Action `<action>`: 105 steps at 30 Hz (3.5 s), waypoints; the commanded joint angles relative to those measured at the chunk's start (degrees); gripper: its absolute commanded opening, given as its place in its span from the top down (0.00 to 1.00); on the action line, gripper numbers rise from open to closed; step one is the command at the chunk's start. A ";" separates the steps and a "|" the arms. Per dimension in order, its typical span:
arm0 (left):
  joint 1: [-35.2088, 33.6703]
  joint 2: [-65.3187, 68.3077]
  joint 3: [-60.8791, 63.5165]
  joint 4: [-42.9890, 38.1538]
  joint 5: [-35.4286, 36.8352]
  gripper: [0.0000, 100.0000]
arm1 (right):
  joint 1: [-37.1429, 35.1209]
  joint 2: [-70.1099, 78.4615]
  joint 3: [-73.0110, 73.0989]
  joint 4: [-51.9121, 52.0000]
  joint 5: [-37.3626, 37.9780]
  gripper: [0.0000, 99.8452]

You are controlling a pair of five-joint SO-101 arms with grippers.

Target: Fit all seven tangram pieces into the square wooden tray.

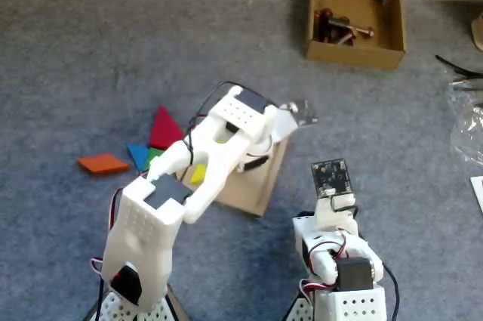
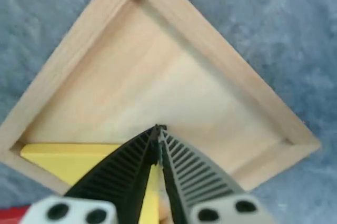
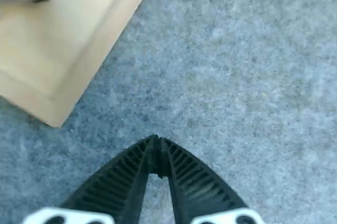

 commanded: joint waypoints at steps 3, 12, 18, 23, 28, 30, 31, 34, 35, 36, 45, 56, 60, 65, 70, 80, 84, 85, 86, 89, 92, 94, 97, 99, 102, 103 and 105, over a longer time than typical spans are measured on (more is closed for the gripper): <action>4.18 -1.10 -2.15 3.08 0.26 0.99 | -0.57 -0.48 6.73 -1.01 -0.44 0.99; 0.75 -1.01 -2.24 2.02 0.09 0.99 | -0.57 -0.48 6.73 -1.01 -0.44 0.99; -4.70 -1.27 -2.24 -1.67 0.09 0.99 | -0.57 -0.48 6.73 -1.01 -0.44 0.99; -6.11 -1.27 -5.49 -1.23 0.18 0.99 | -0.57 -0.48 6.73 -1.01 -0.44 0.99; -4.88 -1.36 -8.92 -1.23 0.26 0.99 | -0.57 -0.48 6.73 -1.01 -0.44 0.99; -4.70 -1.36 -9.10 -1.14 0.35 0.99 | -0.57 -0.48 6.73 -1.01 -0.44 0.99; -4.70 -1.27 -9.01 -1.14 0.35 0.99 | -0.57 -0.48 6.73 -1.01 -0.44 0.99; -4.70 -1.36 -9.01 -1.14 0.35 0.99 | -0.57 -0.48 6.73 -1.01 -0.44 0.99; -4.70 -1.36 -9.10 -0.97 0.35 0.99 | -0.57 -0.48 6.73 -1.01 -0.44 0.99; -4.70 -1.36 -9.45 -0.26 0.35 0.99 | -0.57 -0.48 6.73 -1.01 -0.44 0.99; -5.23 -1.45 -16.66 6.68 3.60 0.99 | -0.57 -0.48 6.73 -1.01 -0.44 0.99; -9.98 -1.45 -26.33 16.00 6.42 0.99 | -0.57 -0.48 6.73 -1.01 -0.44 0.99; -16.57 -1.45 -28.88 17.58 6.51 0.99 | -0.57 -0.48 6.73 -1.01 -0.44 0.99; -23.34 -1.36 -28.79 17.58 11.60 0.99 | -0.57 -0.48 6.73 -1.01 -0.44 0.99; -28.44 -1.10 -28.70 17.41 15.91 0.99 | -0.57 -0.48 6.73 -1.01 -0.44 0.99; -34.59 -1.19 -28.18 17.14 21.80 0.99 | -0.57 -0.48 6.73 -1.01 -0.44 0.99; -34.42 -1.27 -27.47 17.14 21.80 0.99 | -0.57 -0.48 6.73 -1.01 -0.44 0.99; -34.42 -1.36 -27.47 17.23 21.80 0.99 | -0.57 -0.48 6.73 -1.01 -0.44 0.99; -34.42 -1.36 -27.47 17.32 21.80 0.99 | -0.57 -0.48 6.73 -1.01 -0.44 0.99; -34.33 -1.45 -27.74 17.58 21.71 0.99 | -0.57 -0.48 6.73 -1.01 -0.44 0.99; -34.24 -1.89 -27.74 17.58 21.63 0.99 | -0.57 -0.48 6.73 -1.01 -0.44 0.99; -34.24 -3.82 -27.38 17.58 21.54 0.99 | -0.57 -0.48 6.73 -1.01 -0.44 0.99; -34.07 -9.19 -24.75 18.02 21.63 0.99 | -0.57 -0.48 6.73 -1.01 -0.44 0.99; -32.92 -13.05 -20.53 17.58 21.63 0.99 | -0.57 -0.48 6.73 -1.01 -0.44 0.99; -30.55 -18.42 -12.97 15.74 21.54 0.99 | -0.57 -0.48 6.73 -1.01 -0.44 0.99; -30.11 -20.09 -10.24 14.15 21.54 0.99 | -0.57 -0.48 6.73 -1.01 -0.44 0.99; -29.85 -23.16 -5.05 10.73 21.54 0.99 | -0.57 -0.48 6.73 -1.01 -0.44 0.99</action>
